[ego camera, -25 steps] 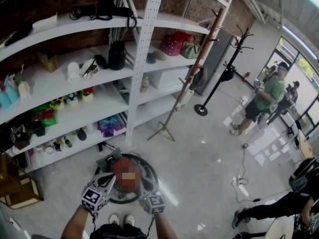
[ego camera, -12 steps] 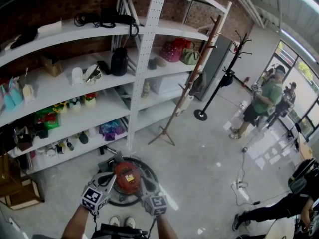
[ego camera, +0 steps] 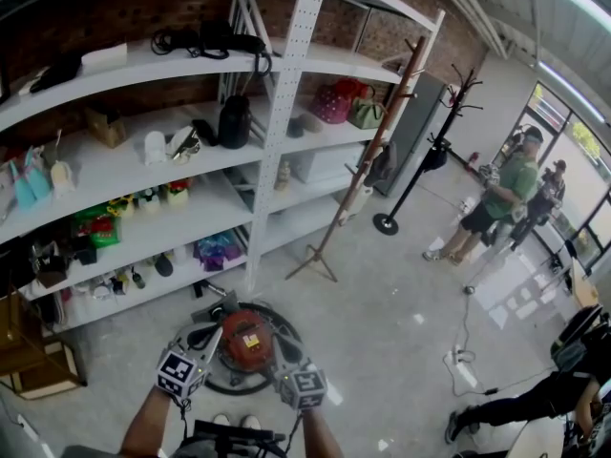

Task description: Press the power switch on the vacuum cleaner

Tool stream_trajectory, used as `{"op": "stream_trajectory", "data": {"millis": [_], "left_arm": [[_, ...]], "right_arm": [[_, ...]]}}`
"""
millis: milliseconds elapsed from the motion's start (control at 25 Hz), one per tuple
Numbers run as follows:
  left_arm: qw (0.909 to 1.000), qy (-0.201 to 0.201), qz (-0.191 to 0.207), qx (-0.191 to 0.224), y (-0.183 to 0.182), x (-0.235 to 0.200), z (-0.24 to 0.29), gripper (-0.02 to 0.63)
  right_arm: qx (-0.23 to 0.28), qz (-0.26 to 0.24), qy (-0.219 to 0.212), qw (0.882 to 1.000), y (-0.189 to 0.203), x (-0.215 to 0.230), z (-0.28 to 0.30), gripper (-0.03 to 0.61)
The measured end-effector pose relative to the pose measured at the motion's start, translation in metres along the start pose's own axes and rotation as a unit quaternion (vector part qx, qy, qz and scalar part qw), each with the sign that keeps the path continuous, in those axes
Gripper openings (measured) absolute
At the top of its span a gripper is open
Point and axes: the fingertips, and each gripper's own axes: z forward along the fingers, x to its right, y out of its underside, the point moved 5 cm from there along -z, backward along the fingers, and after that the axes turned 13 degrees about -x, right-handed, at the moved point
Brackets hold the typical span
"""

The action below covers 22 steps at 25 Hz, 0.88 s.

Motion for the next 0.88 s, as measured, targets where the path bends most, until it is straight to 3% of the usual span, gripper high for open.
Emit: {"op": "stream_trajectory", "data": {"millis": [880], "left_arm": [[0.9991, -0.020, 0.018, 0.031, -0.035, -0.003, -0.024, 0.009]], "right_arm": [[0.022, -0.011, 0.003, 1.000, -0.022, -0.011, -0.032, 0.011]]}}
